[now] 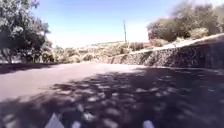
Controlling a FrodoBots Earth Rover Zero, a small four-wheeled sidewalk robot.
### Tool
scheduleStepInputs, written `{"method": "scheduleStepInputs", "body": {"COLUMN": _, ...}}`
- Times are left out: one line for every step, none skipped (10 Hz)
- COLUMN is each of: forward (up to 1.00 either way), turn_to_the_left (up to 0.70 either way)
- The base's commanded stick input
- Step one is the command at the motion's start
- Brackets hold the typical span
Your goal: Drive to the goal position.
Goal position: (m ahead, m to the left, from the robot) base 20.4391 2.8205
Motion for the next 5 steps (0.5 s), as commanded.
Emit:
{"method": "scheduleStepInputs", "body": {"forward": 0.7, "turn_to_the_left": 0.0}}
{"method": "scheduleStepInputs", "body": {"forward": 0.7, "turn_to_the_left": 0.0}}
{"method": "scheduleStepInputs", "body": {"forward": 0.7, "turn_to_the_left": 0.0}}
{"method": "scheduleStepInputs", "body": {"forward": 0.7, "turn_to_the_left": 0.0}}
{"method": "scheduleStepInputs", "body": {"forward": 0.7, "turn_to_the_left": 0.0}}
